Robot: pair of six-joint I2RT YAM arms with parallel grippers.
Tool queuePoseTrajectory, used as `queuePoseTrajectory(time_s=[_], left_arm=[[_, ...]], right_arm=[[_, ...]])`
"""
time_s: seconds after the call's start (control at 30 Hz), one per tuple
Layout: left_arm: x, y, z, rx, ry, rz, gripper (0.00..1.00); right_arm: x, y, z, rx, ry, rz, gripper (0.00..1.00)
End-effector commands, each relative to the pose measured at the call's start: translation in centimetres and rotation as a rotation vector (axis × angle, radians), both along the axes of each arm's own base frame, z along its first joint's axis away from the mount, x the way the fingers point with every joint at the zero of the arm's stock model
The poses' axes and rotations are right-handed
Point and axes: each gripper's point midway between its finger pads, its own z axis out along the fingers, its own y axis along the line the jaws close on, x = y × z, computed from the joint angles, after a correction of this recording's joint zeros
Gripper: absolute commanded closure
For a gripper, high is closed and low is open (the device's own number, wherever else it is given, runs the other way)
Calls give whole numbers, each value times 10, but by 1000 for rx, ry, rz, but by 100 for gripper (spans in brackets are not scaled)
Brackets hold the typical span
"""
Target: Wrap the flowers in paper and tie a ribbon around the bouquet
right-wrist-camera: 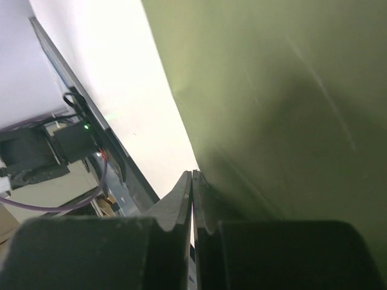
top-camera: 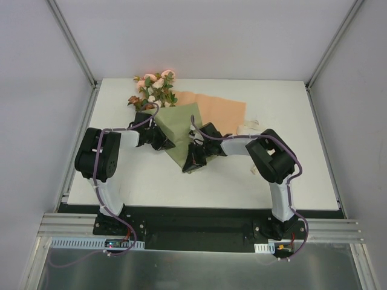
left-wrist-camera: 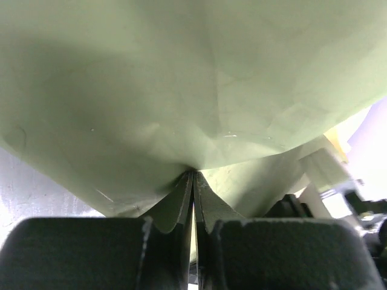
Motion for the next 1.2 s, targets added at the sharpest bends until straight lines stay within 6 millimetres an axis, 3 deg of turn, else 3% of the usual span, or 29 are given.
queuePoseTrajectory(time_s=[0.0,0.03,0.13,0.27,0.3,0.33,0.37,0.47,0.5,0.6,0.63,0.83,0.93,1.03,1.17], left_arm=[[0,9,-18,68,30,27,100],[-1,9,-19,71,32,23,100],[-2,9,-21,78,28,4,100],[-1,7,-16,80,2,-46,100],[0,6,-14,82,-3,-55,100],[-3,7,-13,89,-1,-74,100],[-2,6,-10,88,-11,-81,100],[-3,6,-6,94,-20,-99,100],[-3,6,-5,96,-23,-99,100],[-1,5,-3,90,-23,-105,100],[-1,4,-3,87,-23,-106,100],[1,4,-7,90,-18,-116,100],[2,3,-4,90,-33,-127,100],[8,3,4,96,-66,-137,100],[9,2,12,96,-71,-158,100]], right_arm=[[-28,-13,-4,-24,1,39,98],[-41,-24,-15,-51,33,37,98],[-47,-35,-13,-35,35,2,99],[-47,-39,31,39,-27,13,98],[-44,-39,51,68,-72,17,97],[-43,-44,55,47,-84,29,96],[-29,-35,75,72,-138,29,91],[-7,-22,72,43,-134,38,87],[7,-8,70,58,-133,49,87],[25,-1,53,26,-123,34,88],[28,-4,37,-2,-100,22,91],[9,-23,-15,-81,-40,8,96],[-4,-34,-30,-106,-4,2,97],[-16,-38,-20,-79,-5,-2,97],[-17,-44,13,-29,-55,-13,97]])
